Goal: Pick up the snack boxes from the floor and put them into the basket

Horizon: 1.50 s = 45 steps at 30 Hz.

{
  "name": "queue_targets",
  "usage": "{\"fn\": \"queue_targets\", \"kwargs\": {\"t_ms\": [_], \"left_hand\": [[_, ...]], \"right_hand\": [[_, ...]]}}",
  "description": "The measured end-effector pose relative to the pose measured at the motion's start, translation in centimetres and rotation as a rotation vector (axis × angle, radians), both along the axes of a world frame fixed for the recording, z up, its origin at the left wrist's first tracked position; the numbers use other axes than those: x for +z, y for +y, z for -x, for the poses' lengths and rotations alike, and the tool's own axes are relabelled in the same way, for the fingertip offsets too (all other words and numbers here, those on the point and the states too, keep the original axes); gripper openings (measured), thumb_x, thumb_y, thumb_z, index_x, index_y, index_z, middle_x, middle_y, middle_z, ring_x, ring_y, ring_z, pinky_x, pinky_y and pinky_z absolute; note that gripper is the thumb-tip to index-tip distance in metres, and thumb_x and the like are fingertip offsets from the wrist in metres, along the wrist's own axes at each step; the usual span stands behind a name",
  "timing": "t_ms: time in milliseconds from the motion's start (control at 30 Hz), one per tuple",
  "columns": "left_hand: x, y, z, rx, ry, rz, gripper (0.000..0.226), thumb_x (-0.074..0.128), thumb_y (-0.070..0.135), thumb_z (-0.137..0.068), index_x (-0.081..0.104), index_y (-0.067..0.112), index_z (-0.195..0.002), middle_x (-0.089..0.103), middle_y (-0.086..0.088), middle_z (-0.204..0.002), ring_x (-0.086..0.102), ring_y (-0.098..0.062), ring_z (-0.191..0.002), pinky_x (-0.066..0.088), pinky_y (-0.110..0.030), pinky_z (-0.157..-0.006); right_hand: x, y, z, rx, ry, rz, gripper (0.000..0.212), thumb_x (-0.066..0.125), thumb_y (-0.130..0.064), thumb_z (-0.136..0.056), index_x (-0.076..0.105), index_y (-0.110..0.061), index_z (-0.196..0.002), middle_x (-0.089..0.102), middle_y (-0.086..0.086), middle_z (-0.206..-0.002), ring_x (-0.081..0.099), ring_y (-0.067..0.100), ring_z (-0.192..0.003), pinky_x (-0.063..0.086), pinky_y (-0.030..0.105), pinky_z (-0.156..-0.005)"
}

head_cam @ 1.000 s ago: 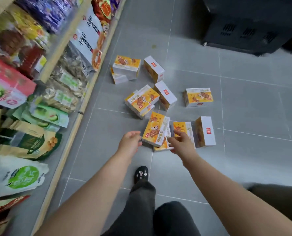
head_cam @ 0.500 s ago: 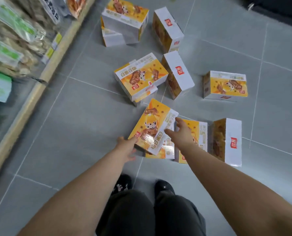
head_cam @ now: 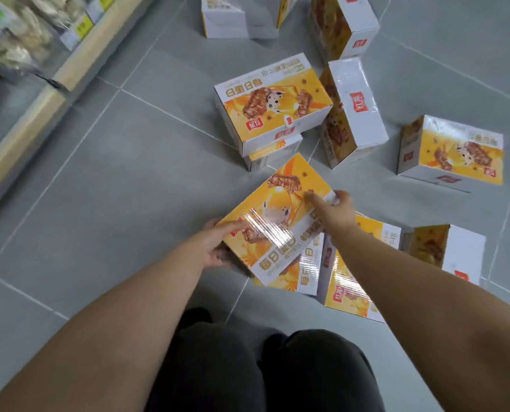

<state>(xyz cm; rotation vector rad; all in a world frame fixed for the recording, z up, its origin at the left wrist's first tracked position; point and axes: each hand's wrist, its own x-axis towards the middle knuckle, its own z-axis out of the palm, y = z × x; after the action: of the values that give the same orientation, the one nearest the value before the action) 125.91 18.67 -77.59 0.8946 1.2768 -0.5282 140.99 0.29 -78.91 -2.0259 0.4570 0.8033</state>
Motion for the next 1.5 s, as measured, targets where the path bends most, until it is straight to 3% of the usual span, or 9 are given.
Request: {"fn": "queue_targets", "kwargs": {"t_ms": [167,233,400,700,967,1067,1167,1333,1500], "left_hand": [[11.0,1.6,1.4,0.086,0.012,-0.122,0.063,0.079,0.036,-0.073,0.044,0.031,-0.126,0.062,-0.003,-0.12,0.056,-0.024,-0.113,0.035,-0.049,-0.103],[17.1,2.0,2.2,0.167,-0.007,-0.18,0.051,0.077,0.03,-0.077,0.044,0.035,-0.115,0.062,0.0,-0.114,0.06,-0.02,-0.1,0.043,-0.046,-0.099],[32.2,2.2,5.7,0.289,-0.071,-0.314,0.042,0.07,0.024,-0.085,0.039,0.029,-0.113,0.059,0.003,-0.095,0.058,-0.011,-0.07,0.048,-0.022,-0.046],[52.0,-1.1,18.0,0.531,-0.023,-0.578,0.048,0.078,0.045,-0.071,0.047,0.033,-0.106,0.067,-0.006,-0.11,0.068,-0.026,-0.091,0.057,-0.046,-0.084],[57.6,-5.1,34.9,0.883,0.085,-0.713,0.074,0.081,0.057,-0.049,0.053,0.022,-0.108,0.068,-0.01,-0.112,0.068,-0.031,-0.098,0.056,-0.049,-0.088],[58.9,-7.4,42.8,0.983,0.108,-0.764,0.059,0.081,0.042,-0.068,0.048,0.021,-0.113,0.064,-0.011,-0.118,0.065,-0.032,-0.103,0.052,-0.05,-0.093],[59.9,-10.1,50.0,1.055,0.131,-0.774,0.058,0.077,0.032,-0.078,0.047,0.018,-0.126,0.06,-0.01,-0.118,0.062,-0.03,-0.107,0.049,-0.045,-0.098],[60.4,-16.1,65.3,1.172,0.245,-0.778,0.06,0.082,0.035,-0.071,0.05,0.02,-0.12,0.062,-0.013,-0.118,0.063,-0.032,-0.108,0.051,-0.047,-0.096],[61.4,-21.5,77.7,1.343,0.296,-0.734,0.059,0.082,0.036,-0.068,0.051,0.019,-0.114,0.062,-0.01,-0.113,0.064,-0.029,-0.105,0.052,-0.045,-0.095]], "right_hand": [[9.5,1.3,3.0,-0.116,0.053,-0.076,0.069,0.08,-0.057,-0.057,0.044,-0.029,-0.109,0.064,0.005,-0.111,0.067,0.027,-0.096,0.057,0.049,-0.082],[14.6,1.9,4.1,-0.105,0.055,-0.094,0.073,0.079,-0.067,-0.043,0.047,-0.032,-0.099,0.064,0.004,-0.11,0.067,0.027,-0.094,0.058,0.05,-0.081],[29.1,3.6,6.0,0.071,0.054,-0.04,0.091,0.068,-0.079,-0.035,0.048,-0.028,-0.107,0.062,0.004,-0.112,0.066,0.028,-0.096,0.057,0.05,-0.082],[50.8,5.5,12.8,0.384,-0.054,-0.077,0.094,0.075,-0.069,-0.044,0.052,-0.02,-0.12,0.055,0.004,-0.12,0.061,0.027,-0.1,0.056,0.048,-0.085],[57.0,8.8,26.8,0.749,-0.146,-0.187,0.086,0.075,-0.067,-0.049,0.056,-0.014,-0.114,0.056,0.008,-0.114,0.06,0.027,-0.102,0.058,0.046,-0.079],[57.4,9.5,34.5,0.847,-0.153,-0.257,0.093,0.072,-0.074,-0.037,0.061,-0.014,-0.106,0.064,0.011,-0.108,0.065,0.029,-0.096,0.059,0.046,-0.075],[58.4,8.8,42.5,0.919,-0.171,-0.296,0.075,0.08,-0.06,-0.053,0.056,-0.013,-0.107,0.063,0.01,-0.107,0.064,0.03,-0.097,0.057,0.047,-0.08],[58.3,5.7,58.1,1.043,-0.172,-0.388,0.079,0.072,-0.066,-0.046,0.057,-0.017,-0.106,0.064,0.01,-0.104,0.065,0.029,-0.093,0.057,0.045,-0.08],[58.6,3.6,71.3,1.152,-0.089,-0.459,0.053,0.081,-0.044,-0.067,0.057,-0.013,-0.103,0.068,0.0,-0.089,0.066,0.017,-0.078,0.059,0.042,-0.073]]}}
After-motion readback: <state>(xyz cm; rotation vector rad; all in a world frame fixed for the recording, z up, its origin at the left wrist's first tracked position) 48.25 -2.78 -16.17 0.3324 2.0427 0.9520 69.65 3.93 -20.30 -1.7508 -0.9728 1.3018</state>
